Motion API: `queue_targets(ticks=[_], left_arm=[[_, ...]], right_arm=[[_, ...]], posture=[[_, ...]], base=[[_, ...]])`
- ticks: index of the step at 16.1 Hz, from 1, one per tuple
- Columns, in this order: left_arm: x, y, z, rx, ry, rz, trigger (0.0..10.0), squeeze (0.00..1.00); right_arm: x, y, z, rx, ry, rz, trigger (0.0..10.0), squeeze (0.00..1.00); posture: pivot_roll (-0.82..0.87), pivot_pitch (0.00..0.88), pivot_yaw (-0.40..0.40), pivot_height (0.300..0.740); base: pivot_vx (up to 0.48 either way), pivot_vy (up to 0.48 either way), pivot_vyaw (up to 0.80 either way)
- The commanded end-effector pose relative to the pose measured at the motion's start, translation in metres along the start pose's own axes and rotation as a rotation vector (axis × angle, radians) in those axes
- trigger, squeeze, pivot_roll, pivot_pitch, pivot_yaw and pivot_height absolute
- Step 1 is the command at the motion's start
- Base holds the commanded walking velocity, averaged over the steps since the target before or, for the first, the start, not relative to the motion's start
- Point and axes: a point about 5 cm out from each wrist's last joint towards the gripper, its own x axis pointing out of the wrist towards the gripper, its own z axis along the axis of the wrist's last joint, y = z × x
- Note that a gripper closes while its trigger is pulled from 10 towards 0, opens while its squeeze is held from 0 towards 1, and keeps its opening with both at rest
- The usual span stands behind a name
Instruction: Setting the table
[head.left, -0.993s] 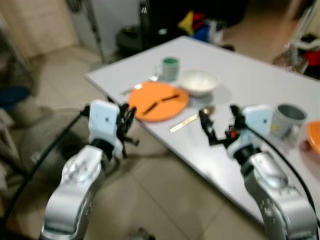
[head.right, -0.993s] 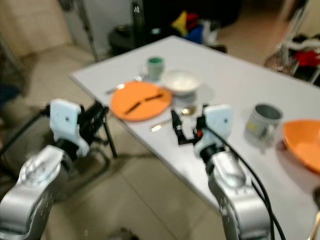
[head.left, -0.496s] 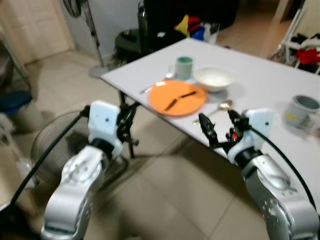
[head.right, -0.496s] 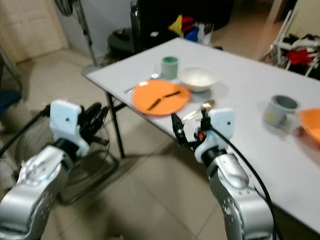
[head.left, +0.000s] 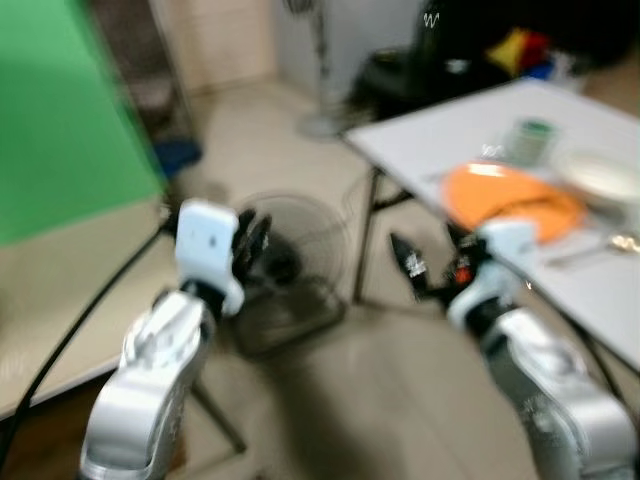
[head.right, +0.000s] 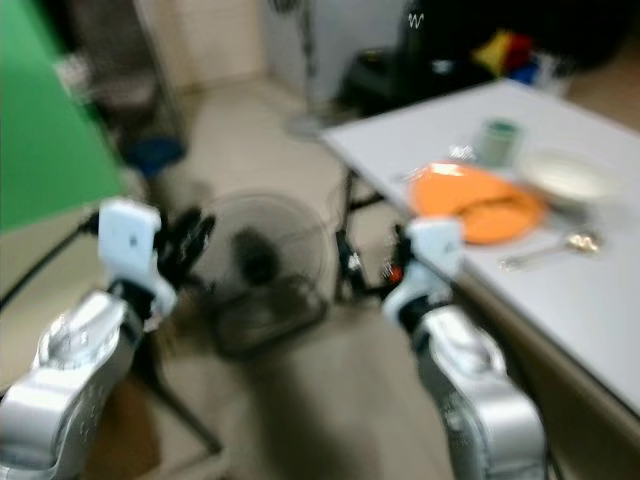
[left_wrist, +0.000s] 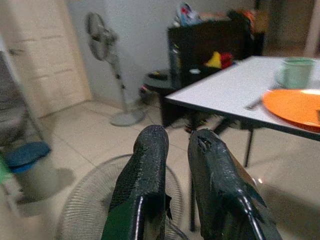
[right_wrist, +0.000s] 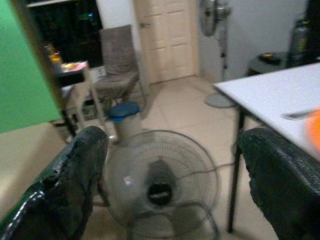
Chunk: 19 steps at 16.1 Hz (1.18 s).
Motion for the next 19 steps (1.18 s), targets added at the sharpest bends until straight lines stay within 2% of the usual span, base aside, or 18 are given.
queue_targets(ticks=[1,13,17,19], left_arm=[[-0.0036,0.0073,-0.004,0.007,0.024,0.028,10.0,0.0],[-0.0077,0.0116,-0.0045,0.021,0.026,0.047,10.0,0.0],[-0.0078,0.0143,-0.0027,0.018,0.012,0.072,10.0,0.0],[-0.0093,0.0144,-0.0006,0.024,0.005,0.062,10.0,0.0]], right_arm=[[0.0027,0.0076,0.0019,0.018,-0.006,0.032,10.0,1.0],[0.0064,0.0134,-0.0009,0.074,0.011,0.102,10.0,1.0],[0.009,0.0158,-0.0029,0.075,0.029,0.128,10.0,1.0],[0.0088,0.0172,-0.0049,0.074,0.045,0.154,10.0,1.0]], posture=[[0.12,0.0,0.035,0.74],[0.15,0.0,0.008,0.74],[0.16,0.0,0.007,0.74],[0.16,0.0,0.004,0.74]], base=[[0.0,0.337,0.8],[0.0,0.337,0.03],[0.0,0.0,0.0],[0.0,0.0,0.8]])
